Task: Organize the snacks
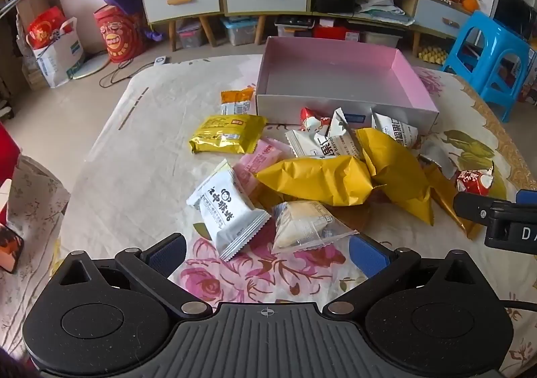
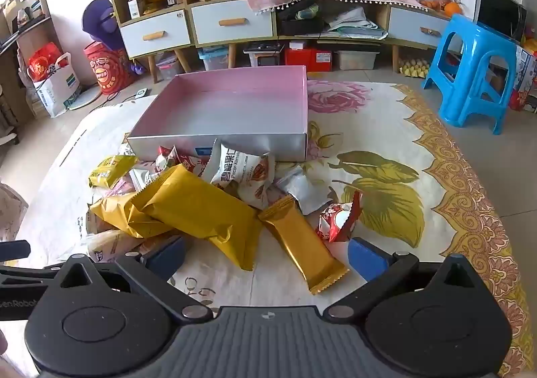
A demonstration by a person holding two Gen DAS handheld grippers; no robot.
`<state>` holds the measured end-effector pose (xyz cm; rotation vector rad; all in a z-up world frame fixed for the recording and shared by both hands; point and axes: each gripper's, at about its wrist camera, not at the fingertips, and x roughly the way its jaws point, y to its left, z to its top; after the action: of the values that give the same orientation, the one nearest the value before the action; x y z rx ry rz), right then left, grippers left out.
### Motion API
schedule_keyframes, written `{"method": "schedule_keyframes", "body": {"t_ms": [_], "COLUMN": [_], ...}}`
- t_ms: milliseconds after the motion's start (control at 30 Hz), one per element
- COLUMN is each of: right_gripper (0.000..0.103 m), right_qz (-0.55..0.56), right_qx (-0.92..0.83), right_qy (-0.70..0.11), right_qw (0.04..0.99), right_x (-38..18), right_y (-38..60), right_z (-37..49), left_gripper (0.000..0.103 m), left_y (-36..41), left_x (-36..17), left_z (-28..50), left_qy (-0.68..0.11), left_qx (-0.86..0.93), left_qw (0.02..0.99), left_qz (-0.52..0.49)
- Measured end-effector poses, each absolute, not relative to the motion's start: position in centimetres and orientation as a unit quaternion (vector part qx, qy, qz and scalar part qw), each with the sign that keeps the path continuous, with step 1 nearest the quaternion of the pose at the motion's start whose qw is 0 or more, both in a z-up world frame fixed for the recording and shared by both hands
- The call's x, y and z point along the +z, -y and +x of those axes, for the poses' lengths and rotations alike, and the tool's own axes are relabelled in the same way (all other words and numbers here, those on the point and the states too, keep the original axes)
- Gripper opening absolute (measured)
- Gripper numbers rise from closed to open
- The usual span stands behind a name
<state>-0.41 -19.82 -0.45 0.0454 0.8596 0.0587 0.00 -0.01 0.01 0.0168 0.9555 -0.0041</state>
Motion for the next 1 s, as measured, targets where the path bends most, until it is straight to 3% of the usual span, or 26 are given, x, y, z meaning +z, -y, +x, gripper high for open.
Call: {"method": "schedule_keyframes", "body": {"t_ms": [1000], "right_gripper": [0.095], "right_qz": [0.021], "right_qx": [0.037], "right_qy": [-0.413], "right_qw": [0.91], "right_x": [-0.3], "right_y": [19.0], "right_z": [-0.6], "left_gripper": [0.103], "left_y": [-0.3], "left_x": [1.2], "left_z": [-0.4], "left_qy": [-0.432], "left_qx": [0.004], "left_qw": [0.902], "left_qz": [0.009]}}
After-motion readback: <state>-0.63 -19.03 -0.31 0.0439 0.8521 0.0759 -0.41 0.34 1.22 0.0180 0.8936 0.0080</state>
